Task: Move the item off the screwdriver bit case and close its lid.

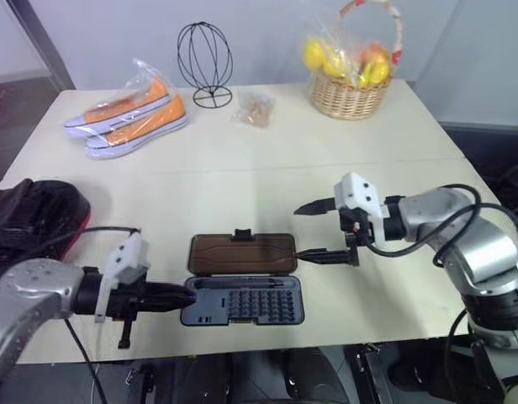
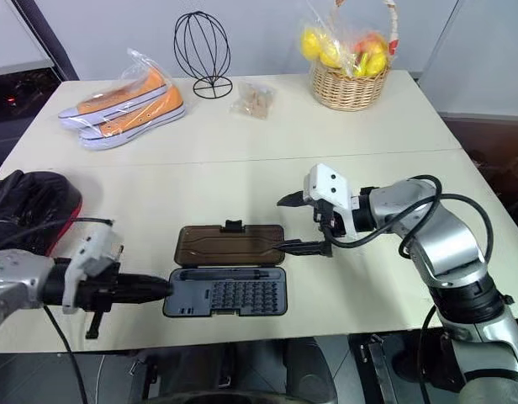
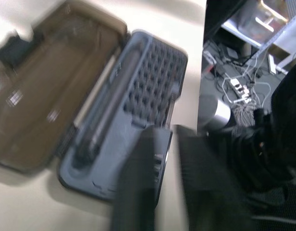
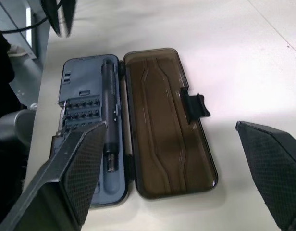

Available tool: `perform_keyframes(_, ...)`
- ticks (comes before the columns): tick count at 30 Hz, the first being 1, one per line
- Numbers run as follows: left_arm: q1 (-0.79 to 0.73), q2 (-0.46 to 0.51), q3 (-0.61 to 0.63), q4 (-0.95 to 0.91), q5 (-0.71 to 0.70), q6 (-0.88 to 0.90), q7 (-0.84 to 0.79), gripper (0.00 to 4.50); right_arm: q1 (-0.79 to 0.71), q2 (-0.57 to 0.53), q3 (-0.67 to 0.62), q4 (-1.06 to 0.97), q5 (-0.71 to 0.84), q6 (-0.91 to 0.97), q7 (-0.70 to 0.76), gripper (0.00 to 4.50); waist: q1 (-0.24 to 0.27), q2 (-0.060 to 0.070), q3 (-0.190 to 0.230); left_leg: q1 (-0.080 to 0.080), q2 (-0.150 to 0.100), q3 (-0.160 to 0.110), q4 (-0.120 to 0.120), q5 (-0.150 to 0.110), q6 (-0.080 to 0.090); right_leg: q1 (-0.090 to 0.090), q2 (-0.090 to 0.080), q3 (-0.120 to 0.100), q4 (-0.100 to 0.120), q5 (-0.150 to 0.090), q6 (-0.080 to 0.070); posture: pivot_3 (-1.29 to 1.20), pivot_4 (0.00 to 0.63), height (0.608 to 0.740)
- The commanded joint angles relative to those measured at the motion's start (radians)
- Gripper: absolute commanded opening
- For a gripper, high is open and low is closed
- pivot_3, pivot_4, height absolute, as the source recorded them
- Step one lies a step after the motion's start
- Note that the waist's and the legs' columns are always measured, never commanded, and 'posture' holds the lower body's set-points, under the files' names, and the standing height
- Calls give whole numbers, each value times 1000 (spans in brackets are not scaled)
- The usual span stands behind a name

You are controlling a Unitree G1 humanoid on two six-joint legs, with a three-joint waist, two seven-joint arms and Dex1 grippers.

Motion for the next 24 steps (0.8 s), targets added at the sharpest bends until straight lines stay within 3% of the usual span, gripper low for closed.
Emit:
perform_keyframes(1, -4, -23, -107, 60, 132, -109, 1, 89, -59, 40, 68, 104, -73, -96, -24, 4500, 0, -1, 0, 0, 0, 0, 0, 0, 0, 0, 0, 0, 0, 0, 0, 0, 150, 740)
perform_keyframes(8, -47, -87, -205, 154, 228, -194, 16, 89, -147, 129, 175, 348, -184, -218, -37, 4500, 3, -1, 1, -1, 0, 0, 0, 0, 0, -1, -2, 0, 0, 0, 0, 0, 150, 740)
perform_keyframes(19, -34, -105, -218, 154, 248, -219, 28, 89, -193, 204, 239, 595, -307, -376, -37, 4500, 4, -1, 1, 0, 0, -1, 0, 0, 0, 1, -3, -1, 0, 1, 1, 0, 150, 740)
perform_keyframes(22, -25, -103, -213, 149, 243, -214, 30, 0, -195, 219, 247, 640, -345, -430, -50, 3655, 2, -1, 1, 0, 0, -1, 0, 0, 0, 1, -3, -1, 0, 1, 2, 0, 150, 740)
perform_keyframes(24, -19, -101, -211, 144, 240, -212, 32, 0, -195, 230, 247, 660, -359, -450, -53, 2660, 1, -1, 1, 0, 0, -1, 0, 0, 0, 1, -3, -1, 0, 1, 2, 0, 150, 740)
